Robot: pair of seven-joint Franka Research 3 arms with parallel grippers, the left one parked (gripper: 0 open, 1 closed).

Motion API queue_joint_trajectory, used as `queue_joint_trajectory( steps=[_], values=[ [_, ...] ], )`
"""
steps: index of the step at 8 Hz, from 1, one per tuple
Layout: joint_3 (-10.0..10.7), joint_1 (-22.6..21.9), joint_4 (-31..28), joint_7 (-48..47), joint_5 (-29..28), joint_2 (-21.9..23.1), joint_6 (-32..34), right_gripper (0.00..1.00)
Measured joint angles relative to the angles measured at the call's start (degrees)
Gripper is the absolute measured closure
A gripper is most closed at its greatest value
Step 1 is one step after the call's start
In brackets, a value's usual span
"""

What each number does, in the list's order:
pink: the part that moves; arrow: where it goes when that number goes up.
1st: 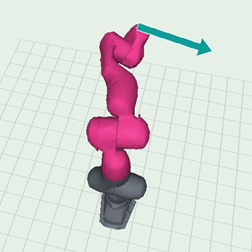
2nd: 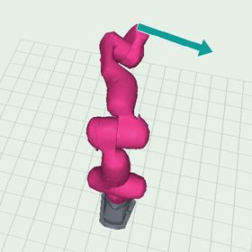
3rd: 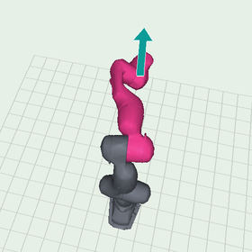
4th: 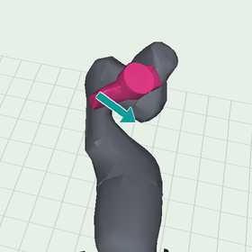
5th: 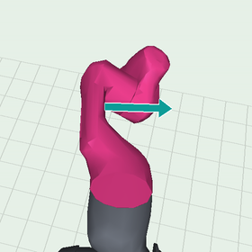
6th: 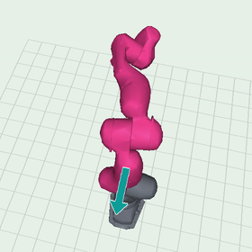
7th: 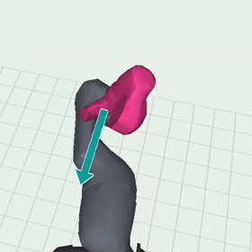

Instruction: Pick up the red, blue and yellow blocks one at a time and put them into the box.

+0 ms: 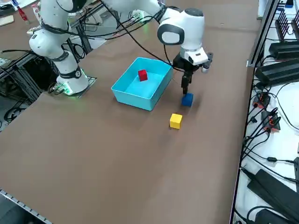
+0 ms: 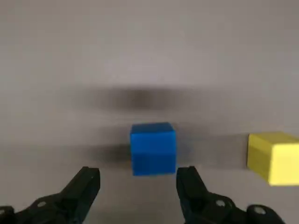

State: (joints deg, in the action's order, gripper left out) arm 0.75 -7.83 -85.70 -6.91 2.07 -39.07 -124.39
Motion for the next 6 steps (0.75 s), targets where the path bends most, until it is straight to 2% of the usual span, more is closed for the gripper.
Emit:
queue_joint_trajectory(
  steps=[6],
  values=[
    [0.0,1.2,1.6,1.3,1.6,-4.5,-1.0,0.02]
  ],
)
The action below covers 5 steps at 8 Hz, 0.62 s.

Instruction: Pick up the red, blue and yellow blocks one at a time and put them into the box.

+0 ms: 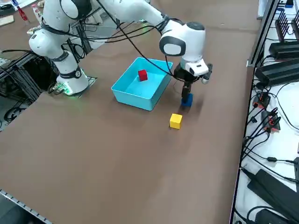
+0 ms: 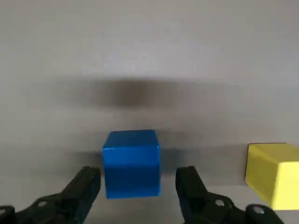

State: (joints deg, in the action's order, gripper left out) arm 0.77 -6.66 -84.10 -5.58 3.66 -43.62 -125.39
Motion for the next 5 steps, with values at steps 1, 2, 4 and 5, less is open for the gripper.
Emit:
queue_joint_trajectory(
  steps=[1,2,4,5],
  values=[
    [0.0,0.0,0.0,0.0,0.0,-0.7,-0.5,0.04],
    [0.0,0.0,0.0,0.0,0.0,-1.3,-1.4,0.04],
    [-0.1,0.0,0.1,0.0,0.0,-2.1,-2.6,0.18],
    [-0.1,-0.1,0.4,-0.2,-0.1,-1.9,-2.6,0.3]
  ],
)
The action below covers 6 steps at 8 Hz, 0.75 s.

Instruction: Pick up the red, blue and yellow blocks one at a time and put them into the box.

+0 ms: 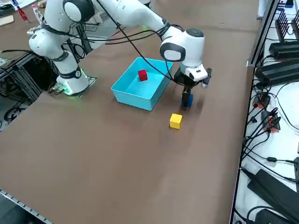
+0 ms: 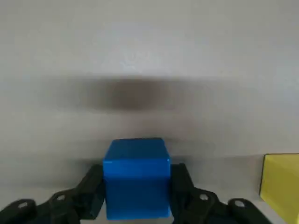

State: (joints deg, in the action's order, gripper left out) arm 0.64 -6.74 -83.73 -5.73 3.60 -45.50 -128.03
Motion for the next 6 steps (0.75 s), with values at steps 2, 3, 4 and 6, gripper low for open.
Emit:
queue_joint_trajectory(
  steps=[2,3,4,6],
  values=[
    [-0.1,-0.1,1.5,-1.3,0.0,1.1,1.7,0.3],
    [-0.3,-0.2,2.1,-1.9,0.0,3.3,6.1,0.3],
    [-0.5,-0.2,2.0,-2.5,0.0,6.8,12.1,0.3],
    [-1.0,-0.5,-3.2,-2.8,-0.1,16.2,20.0,0.3]
  ],
)
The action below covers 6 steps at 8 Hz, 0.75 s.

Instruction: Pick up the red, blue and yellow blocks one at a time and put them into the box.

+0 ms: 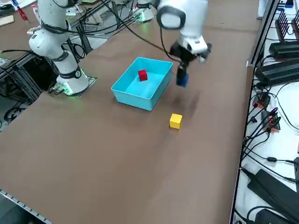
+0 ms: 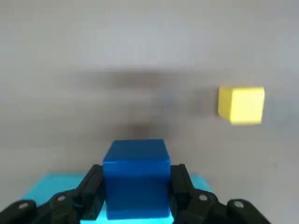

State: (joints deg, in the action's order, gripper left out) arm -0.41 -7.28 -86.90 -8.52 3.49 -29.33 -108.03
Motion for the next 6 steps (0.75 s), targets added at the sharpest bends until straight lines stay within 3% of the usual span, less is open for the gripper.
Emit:
queue_joint_trajectory(
  steps=[3,6],
  values=[
    [-0.2,-0.5,-17.9,-0.6,0.0,13.9,0.1,0.3],
    [-0.2,-0.5,-35.5,-0.7,0.0,23.1,-7.2,0.3]
  ],
)
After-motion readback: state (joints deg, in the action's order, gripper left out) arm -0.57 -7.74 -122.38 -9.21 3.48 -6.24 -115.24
